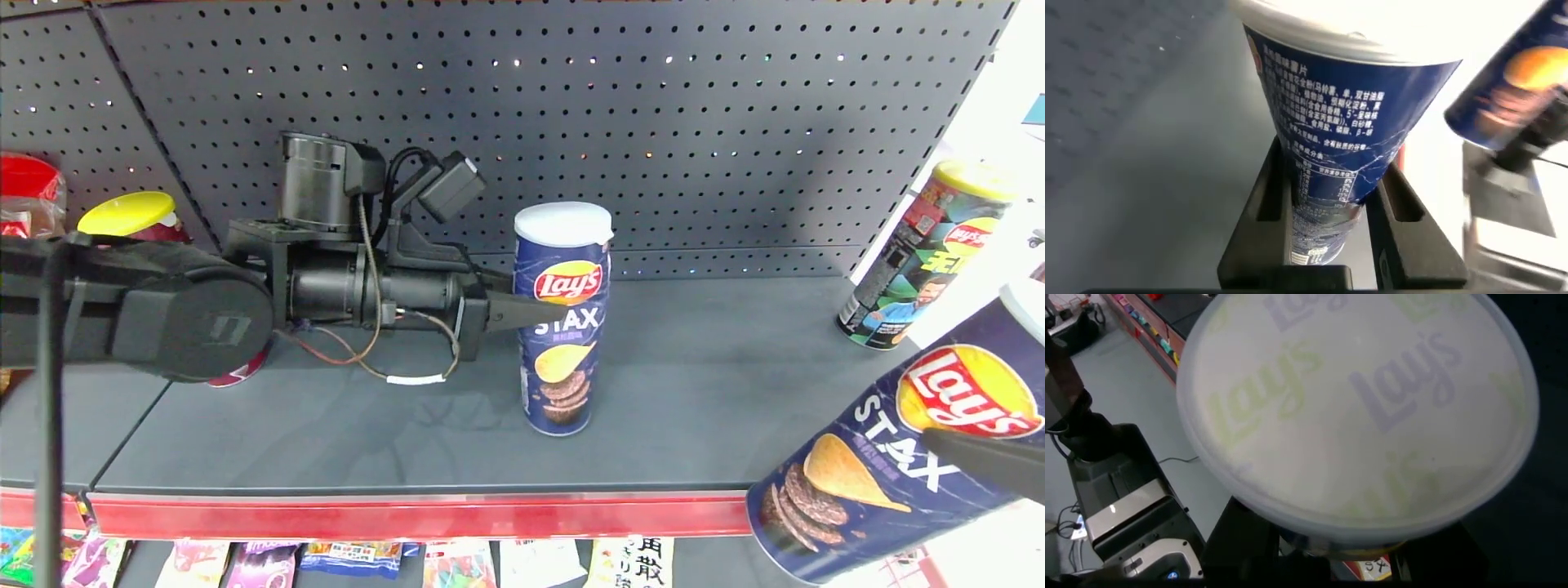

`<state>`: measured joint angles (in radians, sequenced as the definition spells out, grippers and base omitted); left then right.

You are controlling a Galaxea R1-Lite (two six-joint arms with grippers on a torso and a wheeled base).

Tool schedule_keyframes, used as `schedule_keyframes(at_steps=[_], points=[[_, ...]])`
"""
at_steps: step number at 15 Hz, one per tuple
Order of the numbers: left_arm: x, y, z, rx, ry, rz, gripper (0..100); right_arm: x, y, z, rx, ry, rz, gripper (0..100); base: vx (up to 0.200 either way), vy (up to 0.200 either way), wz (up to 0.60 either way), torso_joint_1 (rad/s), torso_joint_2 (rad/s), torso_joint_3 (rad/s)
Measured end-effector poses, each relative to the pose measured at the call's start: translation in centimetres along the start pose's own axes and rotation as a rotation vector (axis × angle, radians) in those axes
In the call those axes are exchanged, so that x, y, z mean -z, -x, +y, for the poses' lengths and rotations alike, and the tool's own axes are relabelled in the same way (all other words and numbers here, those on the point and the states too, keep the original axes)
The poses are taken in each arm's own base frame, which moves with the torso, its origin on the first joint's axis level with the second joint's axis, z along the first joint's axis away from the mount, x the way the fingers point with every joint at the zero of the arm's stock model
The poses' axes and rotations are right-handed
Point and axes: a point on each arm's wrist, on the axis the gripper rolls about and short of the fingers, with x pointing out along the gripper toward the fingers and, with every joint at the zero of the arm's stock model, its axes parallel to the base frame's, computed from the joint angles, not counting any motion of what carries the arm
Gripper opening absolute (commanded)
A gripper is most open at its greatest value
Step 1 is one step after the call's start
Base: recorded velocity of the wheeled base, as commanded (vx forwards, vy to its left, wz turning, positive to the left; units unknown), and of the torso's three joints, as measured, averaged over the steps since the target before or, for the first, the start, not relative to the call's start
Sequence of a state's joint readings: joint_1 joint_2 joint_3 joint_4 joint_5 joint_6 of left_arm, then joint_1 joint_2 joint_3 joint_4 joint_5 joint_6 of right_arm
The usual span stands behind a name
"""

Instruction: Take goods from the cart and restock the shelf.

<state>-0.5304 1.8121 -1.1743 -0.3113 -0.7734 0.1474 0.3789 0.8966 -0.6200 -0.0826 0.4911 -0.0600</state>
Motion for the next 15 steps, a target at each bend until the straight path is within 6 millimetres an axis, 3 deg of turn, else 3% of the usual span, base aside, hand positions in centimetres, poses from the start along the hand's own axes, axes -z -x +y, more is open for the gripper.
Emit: schedule_keyframes(at_steps=[7,15], points=[[1.7,1.5,-2.5,0.018,-0.03,0.043,0,0.1,-0.4,-0.2,-0.005,-0.007,0.014,0,0.0,0.0,0.0,0.0,0.0,0.0],[2.3,2.5,-3.8,0.005,-0.012,0.062,0,0.3,-0.7,-0.4,-0.003,-0.016,0.032,0,0.0,0.0,0.0,0.0,0.0,0.0]])
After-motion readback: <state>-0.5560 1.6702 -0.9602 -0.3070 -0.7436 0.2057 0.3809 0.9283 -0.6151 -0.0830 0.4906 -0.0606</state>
